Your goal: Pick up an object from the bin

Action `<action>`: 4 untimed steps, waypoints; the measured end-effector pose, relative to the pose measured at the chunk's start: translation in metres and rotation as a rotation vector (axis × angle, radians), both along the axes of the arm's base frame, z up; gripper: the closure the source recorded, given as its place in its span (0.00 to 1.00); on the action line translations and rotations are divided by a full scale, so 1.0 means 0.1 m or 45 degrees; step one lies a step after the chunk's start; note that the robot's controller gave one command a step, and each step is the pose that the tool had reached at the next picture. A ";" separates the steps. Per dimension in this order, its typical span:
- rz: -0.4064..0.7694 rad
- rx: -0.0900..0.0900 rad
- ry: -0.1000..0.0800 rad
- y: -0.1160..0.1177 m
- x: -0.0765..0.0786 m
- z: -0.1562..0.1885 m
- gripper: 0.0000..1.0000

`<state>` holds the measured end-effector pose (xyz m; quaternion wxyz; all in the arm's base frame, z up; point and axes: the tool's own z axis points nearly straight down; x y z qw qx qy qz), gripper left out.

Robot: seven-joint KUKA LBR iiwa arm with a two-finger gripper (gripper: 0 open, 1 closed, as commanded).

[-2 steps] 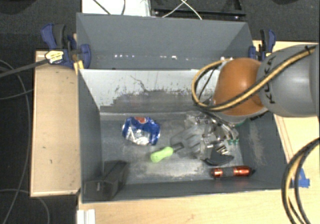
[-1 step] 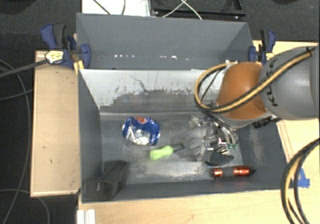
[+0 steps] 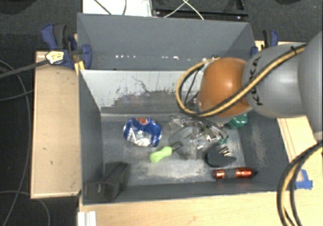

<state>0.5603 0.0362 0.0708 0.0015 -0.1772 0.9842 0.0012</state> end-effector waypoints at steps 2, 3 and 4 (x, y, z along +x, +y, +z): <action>-0.002 0.002 -0.006 0.00 0.01 0.01 1.00; -0.003 0.002 -0.006 0.00 0.01 0.01 1.00; -0.003 0.002 -0.004 0.00 0.00 0.04 1.00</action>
Offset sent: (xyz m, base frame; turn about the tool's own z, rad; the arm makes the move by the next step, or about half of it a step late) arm 0.0000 0.0000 0.0000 0.0000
